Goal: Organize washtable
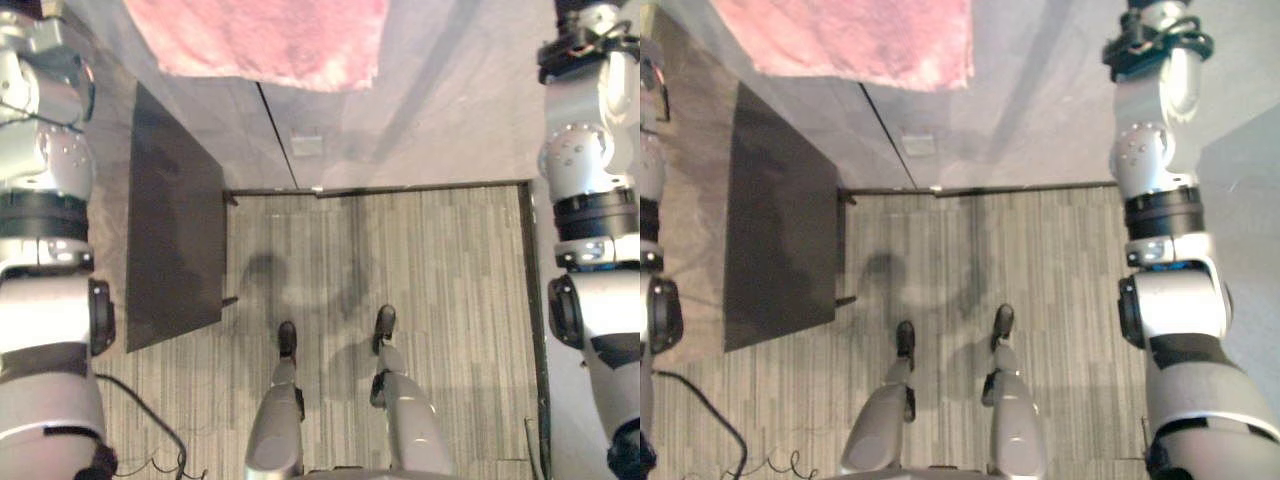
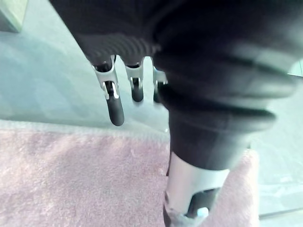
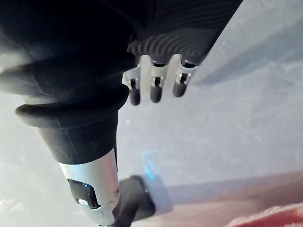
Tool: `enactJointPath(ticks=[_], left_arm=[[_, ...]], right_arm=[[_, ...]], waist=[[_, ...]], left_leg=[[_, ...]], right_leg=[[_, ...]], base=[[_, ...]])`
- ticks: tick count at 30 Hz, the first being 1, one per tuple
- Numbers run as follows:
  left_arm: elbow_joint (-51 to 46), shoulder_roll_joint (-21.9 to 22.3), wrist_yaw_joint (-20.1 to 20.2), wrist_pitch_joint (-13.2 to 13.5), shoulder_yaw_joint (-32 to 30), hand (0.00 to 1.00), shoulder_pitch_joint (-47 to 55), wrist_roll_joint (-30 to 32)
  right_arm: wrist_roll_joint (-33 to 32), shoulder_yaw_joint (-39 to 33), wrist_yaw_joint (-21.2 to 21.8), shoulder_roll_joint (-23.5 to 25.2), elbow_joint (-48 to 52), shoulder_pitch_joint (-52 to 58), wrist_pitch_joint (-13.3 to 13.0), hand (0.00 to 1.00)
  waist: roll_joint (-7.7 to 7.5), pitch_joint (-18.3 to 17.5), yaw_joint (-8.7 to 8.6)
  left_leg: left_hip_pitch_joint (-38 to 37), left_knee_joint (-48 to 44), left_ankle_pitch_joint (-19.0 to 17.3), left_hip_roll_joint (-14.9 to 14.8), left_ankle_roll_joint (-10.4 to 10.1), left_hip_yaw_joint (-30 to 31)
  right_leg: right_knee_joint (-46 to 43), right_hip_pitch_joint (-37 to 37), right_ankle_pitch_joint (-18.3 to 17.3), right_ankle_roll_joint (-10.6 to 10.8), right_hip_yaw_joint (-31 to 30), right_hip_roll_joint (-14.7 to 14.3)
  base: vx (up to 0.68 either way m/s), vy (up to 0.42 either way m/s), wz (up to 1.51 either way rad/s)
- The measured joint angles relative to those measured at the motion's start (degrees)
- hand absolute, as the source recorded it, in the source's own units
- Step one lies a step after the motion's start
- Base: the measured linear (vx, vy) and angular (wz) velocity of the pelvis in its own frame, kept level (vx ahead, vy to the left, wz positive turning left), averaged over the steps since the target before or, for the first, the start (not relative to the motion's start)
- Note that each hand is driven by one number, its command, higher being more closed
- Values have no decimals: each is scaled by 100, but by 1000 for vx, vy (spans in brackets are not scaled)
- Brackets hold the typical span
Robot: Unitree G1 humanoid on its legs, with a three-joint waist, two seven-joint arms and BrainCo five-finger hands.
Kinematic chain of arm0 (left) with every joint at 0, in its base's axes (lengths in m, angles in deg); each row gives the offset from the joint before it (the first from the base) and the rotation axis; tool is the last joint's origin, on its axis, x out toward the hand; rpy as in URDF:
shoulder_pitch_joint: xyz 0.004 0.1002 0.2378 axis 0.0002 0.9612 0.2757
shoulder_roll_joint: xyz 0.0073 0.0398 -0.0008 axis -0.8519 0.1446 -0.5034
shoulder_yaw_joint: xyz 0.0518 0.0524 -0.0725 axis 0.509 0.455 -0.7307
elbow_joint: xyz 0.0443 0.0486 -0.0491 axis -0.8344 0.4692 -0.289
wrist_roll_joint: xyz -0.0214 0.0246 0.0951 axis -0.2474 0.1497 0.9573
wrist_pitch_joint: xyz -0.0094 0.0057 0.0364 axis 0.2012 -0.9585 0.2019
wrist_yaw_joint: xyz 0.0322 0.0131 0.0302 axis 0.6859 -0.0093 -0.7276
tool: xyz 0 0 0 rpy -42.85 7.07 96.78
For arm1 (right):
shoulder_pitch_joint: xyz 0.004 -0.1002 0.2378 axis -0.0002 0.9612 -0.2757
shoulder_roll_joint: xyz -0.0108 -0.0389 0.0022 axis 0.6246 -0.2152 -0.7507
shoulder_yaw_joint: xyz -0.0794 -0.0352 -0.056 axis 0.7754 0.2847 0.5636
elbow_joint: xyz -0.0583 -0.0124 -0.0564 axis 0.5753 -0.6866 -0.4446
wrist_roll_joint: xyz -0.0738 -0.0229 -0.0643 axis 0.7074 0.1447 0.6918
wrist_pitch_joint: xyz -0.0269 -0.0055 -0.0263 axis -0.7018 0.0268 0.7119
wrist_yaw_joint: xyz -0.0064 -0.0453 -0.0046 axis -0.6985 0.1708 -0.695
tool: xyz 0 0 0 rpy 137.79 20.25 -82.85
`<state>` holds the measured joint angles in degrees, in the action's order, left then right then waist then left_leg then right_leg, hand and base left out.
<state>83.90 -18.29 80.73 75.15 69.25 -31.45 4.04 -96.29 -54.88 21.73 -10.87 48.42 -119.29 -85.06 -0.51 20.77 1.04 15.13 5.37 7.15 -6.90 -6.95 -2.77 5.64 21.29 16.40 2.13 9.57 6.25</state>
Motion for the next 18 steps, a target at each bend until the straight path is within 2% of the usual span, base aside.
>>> enactJointPath(ticks=[7, 11, 13, 15, 16, 18], left_arm=[[-1557, -541, 1030, 57, 2, 0, 1060, -644], [-2475, -537, 1492, 74, -141, 0, 1677, -1002], [-2663, -446, 1487, 119, -408, 0, 1995, -1002], [-2955, -78, 1247, 194, -993, 0, 2578, -993], [-3068, 45, 1163, 217, -1175, 0, 2761, -977], [-3535, 455, 758, 428, -1821, 0, 3595, -707]], right_arm=[[-177, -512, -98, -179, 476, 993, -20, 0], [-250, -1094, -116, -175, 1053, 1508, -101, 0], [-256, -1324, -151, -173, 1294, 1738, -177, 0], [-241, -1721, -238, -167, 1814, 2353, -224, 0], [-221, -1834, -244, -164, 1923, 2519, -239, 0], [-151, -2160, -261, -104, 2337, 3209, -331, 0]], waist=[[11, -18, 23], [13, -58, -6], [16, -151, -4], [41, -475, 5], [50, -521, 8], [63, -896, 11]], left_leg=[[-157, 1, 25, -15, -22, 34], [-321, 36, 10, -24, -25, 9], [-378, 37, -7, -30, -8, -31], [-445, 8, -21, -27, 8, -96], [-519, 7, -25, -26, 9, -137], [-738, 30, -107, -38, 15, -264]], right_leg=[[1, -199, -61, 7, 11, -8], [1, -429, -133, 35, 20, -10], [1, -485, -148, 38, 21, -14], [0, -567, -169, 52, 52, -2], [0, -649, -185, 59, 61, 2], [1, -861, -299, 76, 79, -2]], base=[[-4, 27, 4], [-26, 24, 2], [0, 0, 0], [53, 41, 3], [59, 52, 5], [54, 48, 1]])
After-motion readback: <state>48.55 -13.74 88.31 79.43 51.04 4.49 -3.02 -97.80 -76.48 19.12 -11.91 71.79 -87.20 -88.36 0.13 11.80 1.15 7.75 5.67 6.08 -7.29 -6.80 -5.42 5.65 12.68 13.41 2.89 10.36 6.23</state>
